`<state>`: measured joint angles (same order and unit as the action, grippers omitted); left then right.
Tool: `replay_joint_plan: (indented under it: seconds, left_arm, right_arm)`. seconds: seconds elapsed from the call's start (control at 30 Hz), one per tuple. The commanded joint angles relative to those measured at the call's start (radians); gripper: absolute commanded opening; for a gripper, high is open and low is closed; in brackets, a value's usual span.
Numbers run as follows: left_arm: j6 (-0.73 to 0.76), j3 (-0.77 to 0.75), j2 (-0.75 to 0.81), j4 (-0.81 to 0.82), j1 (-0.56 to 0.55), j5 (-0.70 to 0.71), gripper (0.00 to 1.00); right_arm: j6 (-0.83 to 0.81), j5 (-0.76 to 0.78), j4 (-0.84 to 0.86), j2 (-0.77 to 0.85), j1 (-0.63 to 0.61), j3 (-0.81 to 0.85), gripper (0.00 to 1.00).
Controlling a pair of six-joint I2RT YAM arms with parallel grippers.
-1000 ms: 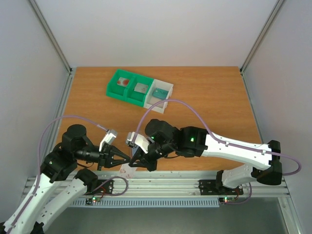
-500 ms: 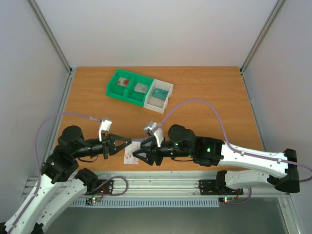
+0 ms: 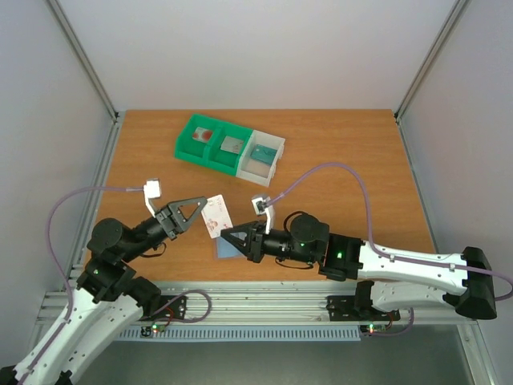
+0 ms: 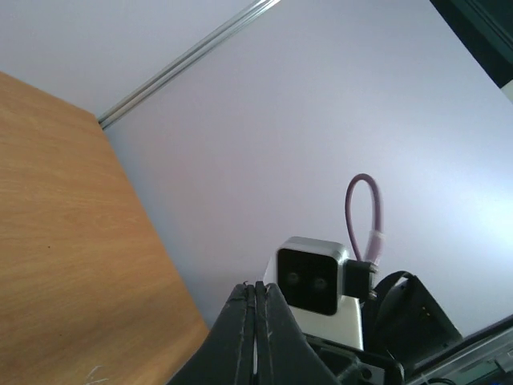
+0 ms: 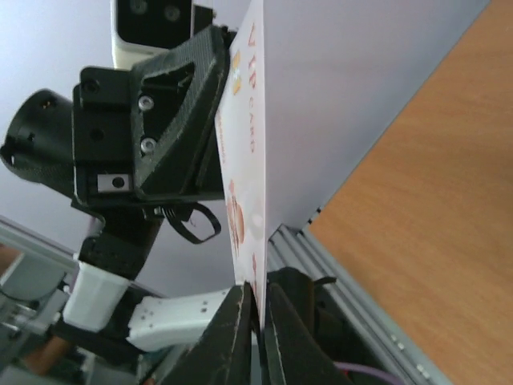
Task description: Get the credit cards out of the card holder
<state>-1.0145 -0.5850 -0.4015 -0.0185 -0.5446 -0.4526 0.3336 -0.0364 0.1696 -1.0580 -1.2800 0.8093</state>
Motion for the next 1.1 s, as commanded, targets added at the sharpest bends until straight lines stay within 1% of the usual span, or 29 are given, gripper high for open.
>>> replay_joint_plan:
  seconds: [0.0, 0.03, 0.07, 0.13, 0.17, 0.27, 0.33, 0.4, 0.43, 0.5, 0.57, 0.63, 0.7, 0.8, 0.9, 1.07]
  left_arm:
    - [-0.042, 0.018, 0.037, 0.072, -0.001, 0.043, 0.0]
    - [-0.039, 0.015, 0.038, 0.067, 0.001, 0.024, 0.0]
    - [-0.031, 0.005, 0.04, 0.054, 0.0, -0.005, 0.04]
    - [0.006, -0.032, 0.047, -0.057, -0.001, -0.077, 0.17]
    - [0.025, -0.056, 0.05, -0.111, -0.001, -0.115, 0.22]
    - [0.124, -0.141, 0.07, -0.312, 0.001, -0.196, 0.33]
    - [0.207, -0.202, 0.072, -0.425, 0.0, -0.276, 0.38]
    - [0.269, -0.243, 0.058, -0.487, 0.0, -0.405, 0.45]
    - [0.297, -0.262, 0.051, -0.52, -0.001, -0.45, 0.47]
    - [0.33, -0.287, 0.055, -0.58, -0.001, -0.492, 0.5]
    - [0.362, -0.304, 0.067, -0.629, 0.0, -0.503, 0.52]
    - [0.401, -0.326, 0.063, -0.684, 0.0, -0.513, 0.53]
    - [0.438, -0.336, 0.046, -0.726, -0.001, -0.519, 0.56]
    - [0.484, -0.329, 0.011, -0.761, -0.001, -0.54, 0.56]
    - [0.481, -0.308, -0.003, -0.712, 0.0, -0.586, 0.51]
    - [0.463, -0.283, -0.001, -0.665, 0.0, -0.599, 0.45]
  right_arm:
    - [-0.008, 0.025, 0.073, 0.04, 0.0, -0.03, 0.01]
    - [-0.031, 0.009, 0.061, 0.049, 0.001, -0.03, 0.01]
    - [-0.076, -0.009, 0.04, 0.062, 0.001, -0.028, 0.01]
    - [-0.16, -0.074, -0.03, 0.092, 0.001, -0.01, 0.01]
    - [-0.211, -0.106, -0.084, 0.106, 0.001, 0.005, 0.01]
    - [-0.36, -0.211, -0.284, 0.163, 0.001, 0.063, 0.01]
    - [-0.42, -0.268, -0.399, 0.193, 0.001, 0.094, 0.01]
    - [-0.472, -0.333, -0.512, 0.203, 0.001, 0.126, 0.01]
    - [-0.485, -0.346, -0.565, 0.203, 0.001, 0.141, 0.01]
    - [-0.503, -0.395, -0.653, 0.201, 0.001, 0.165, 0.01]
    - [-0.51, -0.449, -0.688, 0.195, 0.001, 0.192, 0.01]
    - [-0.507, -0.47, -0.705, 0.187, 0.001, 0.21, 0.01]
    - [-0.505, -0.491, -0.703, 0.177, 0.001, 0.221, 0.01]
    - [-0.501, -0.529, -0.694, 0.156, 0.001, 0.244, 0.01]
    - [-0.499, -0.534, -0.708, 0.129, 0.001, 0.271, 0.01]
    - [-0.486, -0.533, -0.703, 0.109, 0.001, 0.292, 0.01]
